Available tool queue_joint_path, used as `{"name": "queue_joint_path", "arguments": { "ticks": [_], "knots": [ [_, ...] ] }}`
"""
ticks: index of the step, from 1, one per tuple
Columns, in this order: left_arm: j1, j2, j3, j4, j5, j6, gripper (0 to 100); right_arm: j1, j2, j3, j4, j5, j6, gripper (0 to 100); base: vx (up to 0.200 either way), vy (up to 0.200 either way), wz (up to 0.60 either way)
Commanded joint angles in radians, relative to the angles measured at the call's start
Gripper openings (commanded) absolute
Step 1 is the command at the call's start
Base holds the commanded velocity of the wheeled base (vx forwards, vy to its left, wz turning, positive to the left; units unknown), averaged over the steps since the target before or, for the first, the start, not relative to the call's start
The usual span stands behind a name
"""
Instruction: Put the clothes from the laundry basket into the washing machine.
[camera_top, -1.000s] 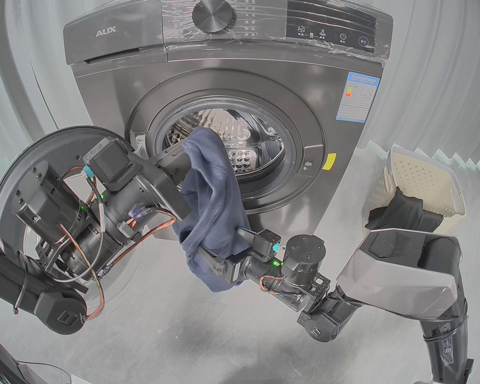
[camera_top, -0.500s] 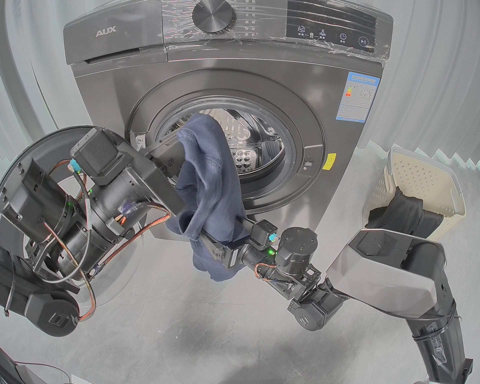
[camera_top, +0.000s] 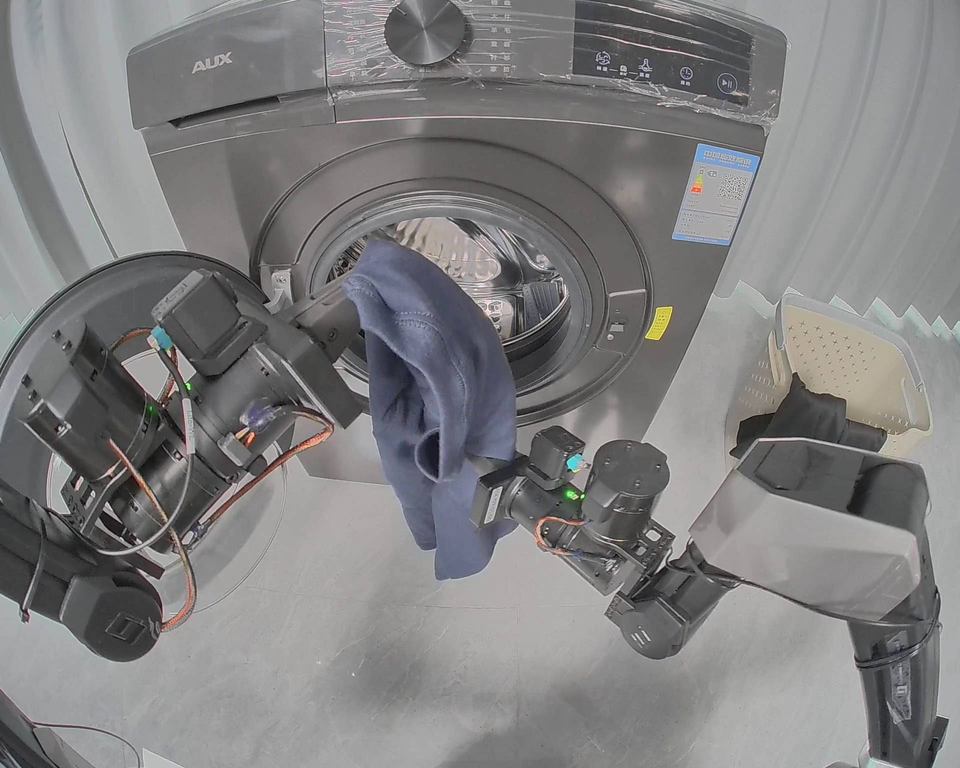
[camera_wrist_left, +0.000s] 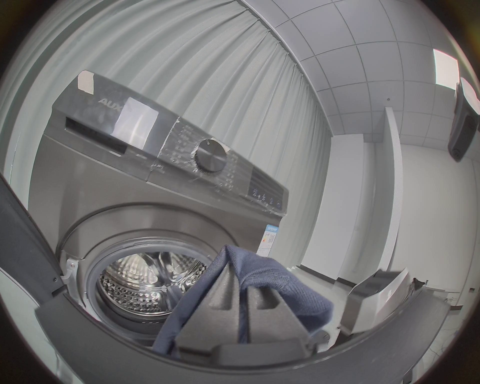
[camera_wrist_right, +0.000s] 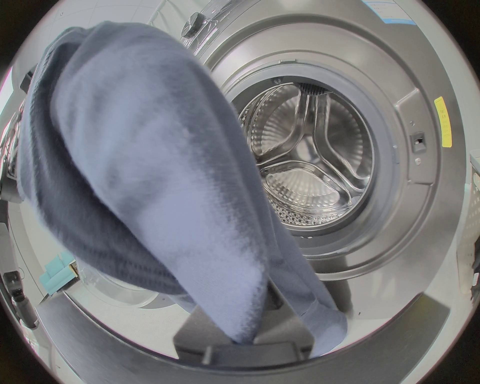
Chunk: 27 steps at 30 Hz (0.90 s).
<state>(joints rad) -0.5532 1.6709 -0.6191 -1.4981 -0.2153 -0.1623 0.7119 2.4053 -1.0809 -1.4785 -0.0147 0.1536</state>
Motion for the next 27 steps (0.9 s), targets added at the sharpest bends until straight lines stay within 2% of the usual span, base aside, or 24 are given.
{"name": "queue_joint_path", "arguments": {
  "ticks": [1, 3, 6, 8, 11, 14, 19, 23, 27],
  "knots": [
    [0.065, 0.075, 0.027, -0.001, -0.004, 0.007, 0, -0.022, -0.169, 0.162, -0.008, -0.022, 0.004, 0, 0.000, 0.000, 0.00],
    [0.068, 0.089, 0.039, -0.004, -0.006, 0.010, 0, -0.026, -0.186, 0.176, -0.008, -0.031, 0.006, 0, 0.000, 0.000, 0.00],
    [0.082, 0.135, 0.082, -0.013, -0.013, 0.055, 0, -0.062, -0.216, 0.176, -0.003, -0.044, 0.007, 0, 0.000, 0.000, 0.00],
    [0.084, 0.158, 0.118, -0.014, -0.021, 0.070, 0, -0.078, -0.221, 0.168, -0.005, -0.044, 0.011, 0, 0.000, 0.000, 0.00],
    [0.091, 0.204, 0.177, -0.022, -0.073, 0.089, 0, -0.092, -0.222, 0.159, -0.008, -0.047, 0.021, 0, 0.000, 0.000, 0.00],
    [0.104, 0.257, 0.214, -0.053, -0.110, 0.126, 0, -0.095, -0.226, 0.145, -0.008, -0.057, 0.023, 0, 0.000, 0.000, 0.00],
    [0.102, 0.311, 0.260, -0.053, -0.116, 0.178, 0, -0.100, -0.247, 0.084, 0.006, -0.064, 0.023, 0, 0.000, 0.000, 0.00],
    [0.101, 0.356, 0.288, -0.054, -0.137, 0.236, 0, -0.089, -0.255, 0.056, 0.001, -0.062, 0.020, 0, 0.000, 0.000, 0.00],
    [0.111, 0.368, 0.286, -0.053, -0.153, 0.245, 0, -0.068, -0.258, 0.061, 0.003, -0.062, 0.018, 0, 0.000, 0.000, 0.00]
  ]
}}
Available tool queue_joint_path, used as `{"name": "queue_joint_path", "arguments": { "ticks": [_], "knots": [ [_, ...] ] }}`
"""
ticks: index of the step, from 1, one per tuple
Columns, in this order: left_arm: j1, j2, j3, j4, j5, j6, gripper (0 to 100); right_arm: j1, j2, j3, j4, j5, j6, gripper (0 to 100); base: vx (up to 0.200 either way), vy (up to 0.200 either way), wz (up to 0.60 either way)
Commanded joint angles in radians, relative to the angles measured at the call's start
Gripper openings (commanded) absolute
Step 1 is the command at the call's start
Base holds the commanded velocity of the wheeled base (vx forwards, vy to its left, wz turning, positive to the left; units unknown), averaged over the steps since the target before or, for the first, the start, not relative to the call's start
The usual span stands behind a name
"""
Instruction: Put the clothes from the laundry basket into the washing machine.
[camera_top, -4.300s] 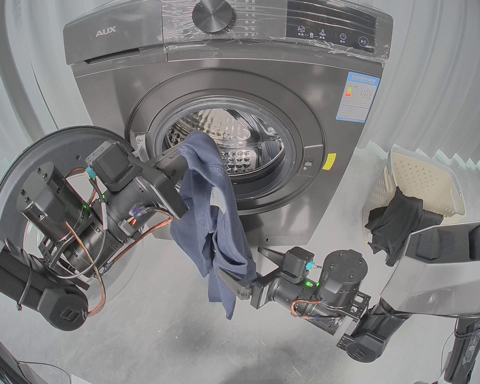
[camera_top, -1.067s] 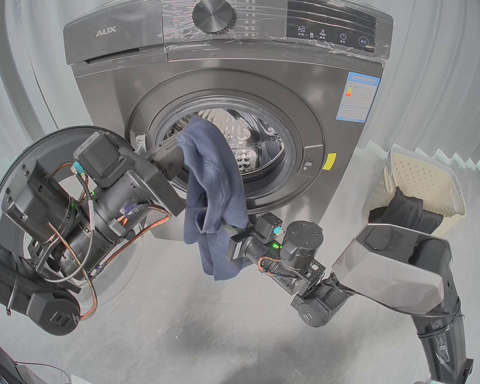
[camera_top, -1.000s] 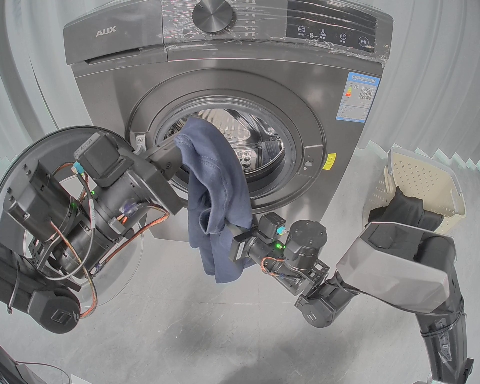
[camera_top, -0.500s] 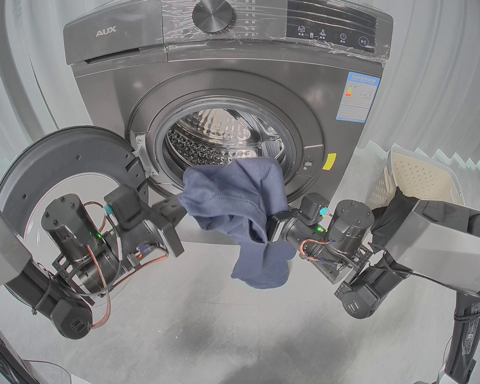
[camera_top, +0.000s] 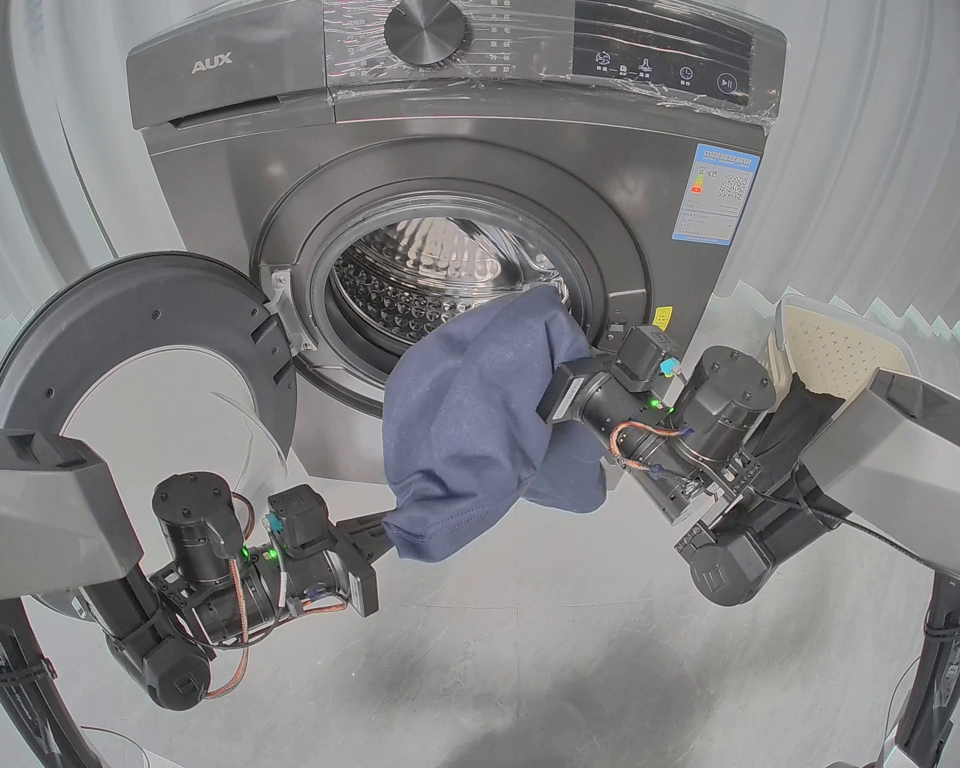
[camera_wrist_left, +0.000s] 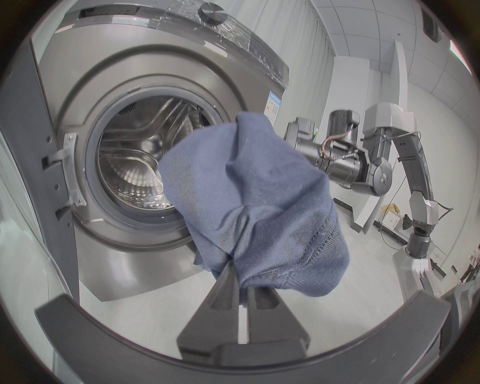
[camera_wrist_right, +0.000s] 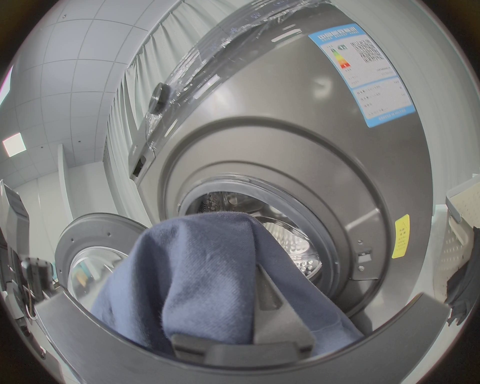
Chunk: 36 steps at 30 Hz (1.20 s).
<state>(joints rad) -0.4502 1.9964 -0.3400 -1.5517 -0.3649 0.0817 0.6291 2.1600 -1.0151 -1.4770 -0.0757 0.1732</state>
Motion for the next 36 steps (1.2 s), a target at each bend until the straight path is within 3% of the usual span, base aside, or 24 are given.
{"name": "queue_joint_path", "arguments": {
  "ticks": [1, 9, 13, 16, 20, 26, 29, 33, 36],
  "knots": [
    [0.015, 0.042, 0.007, 0.001, -0.003, 0.003, 100, 0.015, -0.012, -0.005, 0.001, 0.001, -0.003, 0, 0.000, 0.000, 0.00],
    [0.027, 0.033, 0.007, -0.001, -0.016, -0.008, 100, -0.034, -0.009, -0.011, 0.004, 0.008, -0.004, 0, 0.000, 0.000, 0.00],
    [0.007, 0.030, 0.088, -0.001, -0.066, 0.015, 100, -0.045, -0.005, -0.045, 0.003, 0.008, -0.006, 0, 0.000, 0.000, 0.00],
    [-0.010, 0.019, 0.147, -0.001, -0.115, 0.055, 100, -0.040, -0.002, -0.072, 0.006, 0.008, -0.004, 0, 0.000, 0.000, 0.00],
    [-0.013, -0.005, 0.187, -0.001, -0.170, 0.087, 100, -0.029, 0.008, -0.068, 0.006, 0.008, -0.004, 0, 0.000, 0.000, 0.00],
    [-0.008, -0.008, 0.044, -0.002, -0.140, 0.069, 100, 0.037, 0.057, -0.033, 0.000, 0.007, -0.004, 0, 0.000, 0.000, 0.00],
    [-0.010, -0.018, -0.024, -0.002, -0.078, 0.029, 100, 0.075, 0.103, -0.036, 0.000, 0.005, -0.004, 0, 0.000, 0.000, 0.00],
    [-0.021, -0.050, -0.076, -0.002, -0.035, -0.026, 100, 0.112, 0.146, -0.039, 0.000, 0.005, -0.004, 0, 0.000, 0.000, 0.00],
    [-0.036, -0.050, -0.090, -0.002, -0.020, -0.034, 100, 0.132, 0.153, -0.046, 0.001, 0.004, -0.003, 0, 0.000, 0.000, 0.00]
  ]
}}
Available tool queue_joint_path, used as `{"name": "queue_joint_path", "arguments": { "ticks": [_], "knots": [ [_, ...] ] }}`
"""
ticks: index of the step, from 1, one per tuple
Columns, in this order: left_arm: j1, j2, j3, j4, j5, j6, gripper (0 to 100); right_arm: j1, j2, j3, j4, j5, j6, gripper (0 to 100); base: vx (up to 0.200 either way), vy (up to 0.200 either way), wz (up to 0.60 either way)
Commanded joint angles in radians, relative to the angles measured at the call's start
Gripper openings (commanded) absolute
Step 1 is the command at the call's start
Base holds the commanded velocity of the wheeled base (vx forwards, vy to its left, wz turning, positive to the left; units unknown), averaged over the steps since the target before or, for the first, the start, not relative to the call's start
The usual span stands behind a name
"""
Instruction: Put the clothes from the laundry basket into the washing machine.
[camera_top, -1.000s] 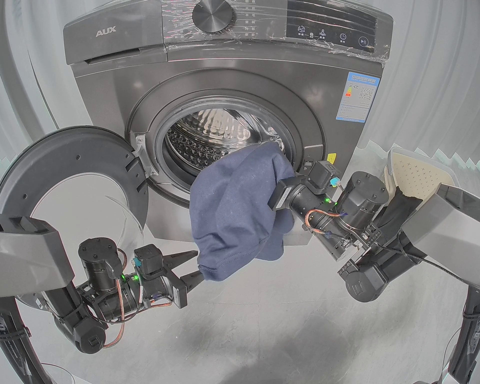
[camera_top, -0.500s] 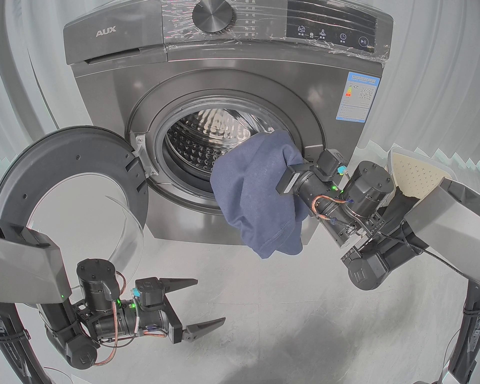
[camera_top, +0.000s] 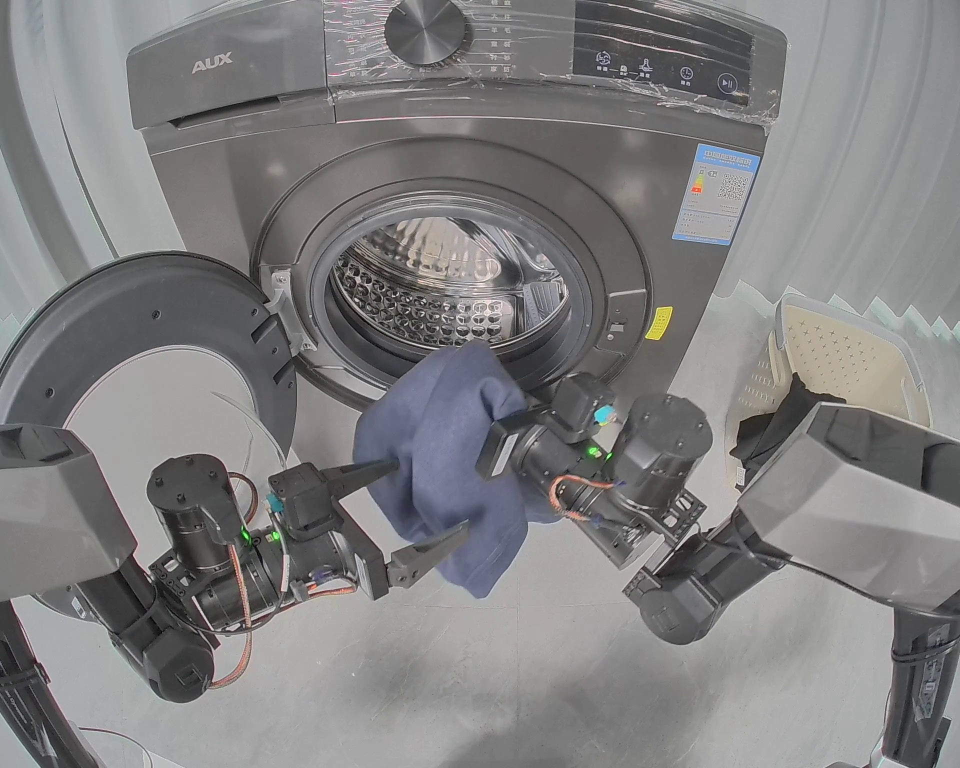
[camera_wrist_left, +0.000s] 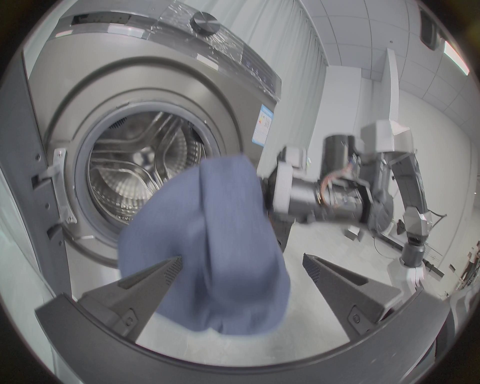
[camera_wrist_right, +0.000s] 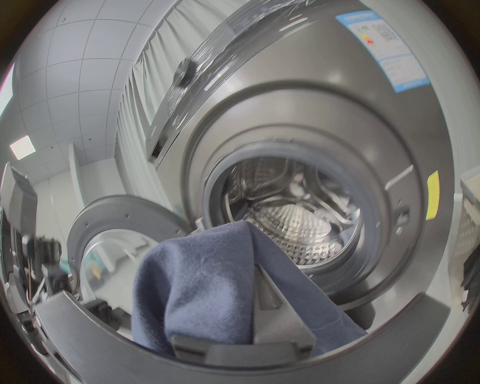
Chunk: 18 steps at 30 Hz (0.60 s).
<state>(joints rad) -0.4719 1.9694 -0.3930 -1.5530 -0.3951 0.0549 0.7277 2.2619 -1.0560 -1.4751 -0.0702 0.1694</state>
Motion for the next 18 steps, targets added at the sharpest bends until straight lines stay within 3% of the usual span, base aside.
{"name": "queue_joint_path", "arguments": {
  "ticks": [1, 18],
  "knots": [
    [-0.017, -0.017, -0.037, -0.001, 0.016, -0.007, 100, 0.041, 0.051, -0.009, -0.001, -0.002, 0.001, 0, 0.000, 0.000, 0.00],
    [0.003, 0.077, -0.056, -0.002, 0.051, -0.004, 100, 0.138, -0.061, 0.062, -0.004, -0.008, 0.015, 0, 0.000, 0.000, 0.00]
  ]
}}
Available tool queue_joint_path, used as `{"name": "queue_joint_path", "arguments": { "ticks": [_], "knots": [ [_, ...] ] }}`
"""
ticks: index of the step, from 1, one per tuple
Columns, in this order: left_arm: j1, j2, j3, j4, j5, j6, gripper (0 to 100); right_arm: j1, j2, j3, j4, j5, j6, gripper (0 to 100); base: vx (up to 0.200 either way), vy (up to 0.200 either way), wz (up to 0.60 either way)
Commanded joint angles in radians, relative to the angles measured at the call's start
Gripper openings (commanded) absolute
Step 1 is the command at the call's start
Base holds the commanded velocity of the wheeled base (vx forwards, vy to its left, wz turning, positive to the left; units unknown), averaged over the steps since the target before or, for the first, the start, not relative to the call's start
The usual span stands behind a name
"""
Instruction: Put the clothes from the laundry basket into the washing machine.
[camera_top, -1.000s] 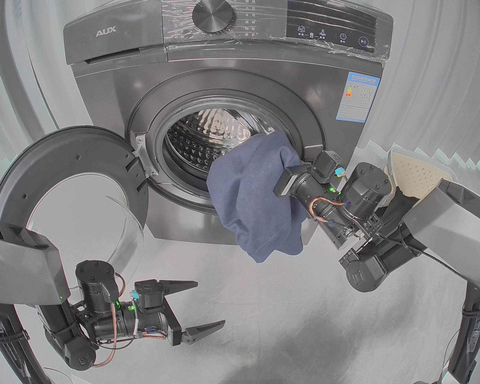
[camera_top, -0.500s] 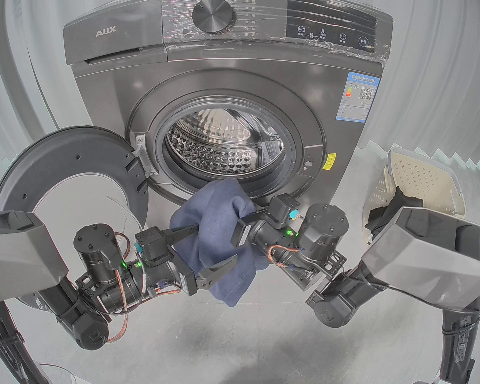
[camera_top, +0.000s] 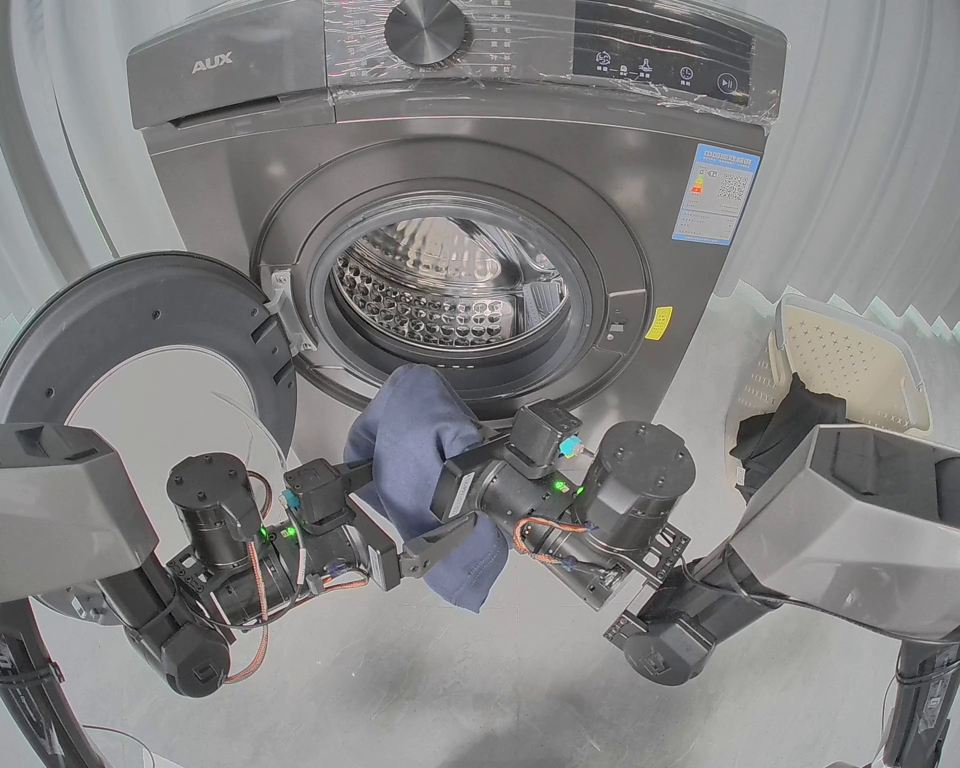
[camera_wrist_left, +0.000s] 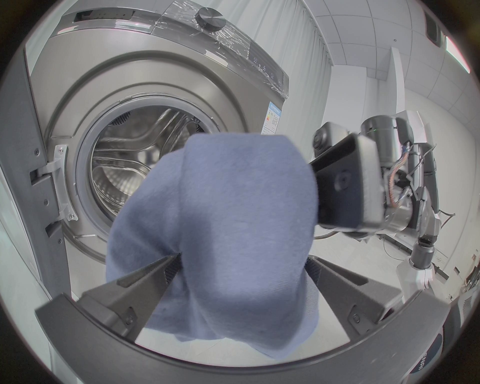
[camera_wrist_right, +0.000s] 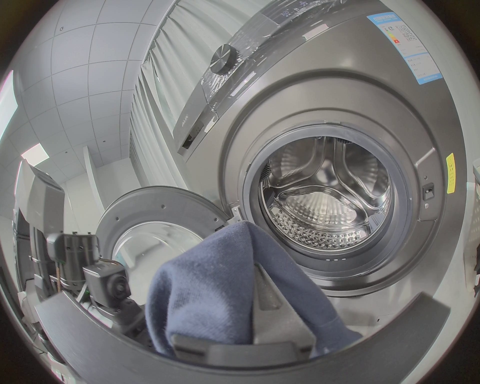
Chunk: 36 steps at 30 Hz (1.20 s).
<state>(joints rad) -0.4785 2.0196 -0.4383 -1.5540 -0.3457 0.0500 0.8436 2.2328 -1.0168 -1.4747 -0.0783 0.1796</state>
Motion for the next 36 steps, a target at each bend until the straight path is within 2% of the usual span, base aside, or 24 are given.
{"name": "queue_joint_path", "arguments": {
  "ticks": [1, 7, 24, 28, 33, 34, 36],
  "knots": [
    [0.017, 0.033, -0.017, -0.001, 0.008, 0.001, 100, 0.028, -0.035, 0.029, -0.004, 0.000, 0.008, 0, 0.000, 0.000, 0.00],
    [0.034, 0.045, -0.056, -0.001, 0.042, -0.004, 100, 0.052, -0.036, 0.070, -0.012, -0.001, 0.014, 0, 0.000, 0.000, 0.00],
    [0.040, 0.093, -0.056, -0.003, 0.042, -0.004, 100, 0.078, -0.058, 0.055, -0.012, -0.001, 0.020, 0, 0.000, 0.000, 0.00],
    [0.052, 0.111, -0.062, -0.003, 0.044, -0.004, 100, 0.077, -0.067, 0.055, -0.012, -0.021, 0.023, 0, 0.000, 0.000, 0.00],
    [0.064, 0.131, -0.071, -0.003, 0.045, -0.004, 100, 0.078, -0.082, 0.058, -0.012, -0.023, 0.026, 0, 0.000, 0.000, 0.00],
    [0.064, 0.133, -0.071, -0.003, 0.045, -0.004, 0, 0.077, -0.084, 0.058, -0.012, -0.023, 0.026, 0, 0.000, 0.000, 0.00],
    [0.064, 0.134, -0.073, -0.003, 0.045, -0.004, 0, 0.077, -0.084, 0.060, -0.012, -0.023, 0.028, 0, 0.000, 0.000, 0.00]
  ]
}}
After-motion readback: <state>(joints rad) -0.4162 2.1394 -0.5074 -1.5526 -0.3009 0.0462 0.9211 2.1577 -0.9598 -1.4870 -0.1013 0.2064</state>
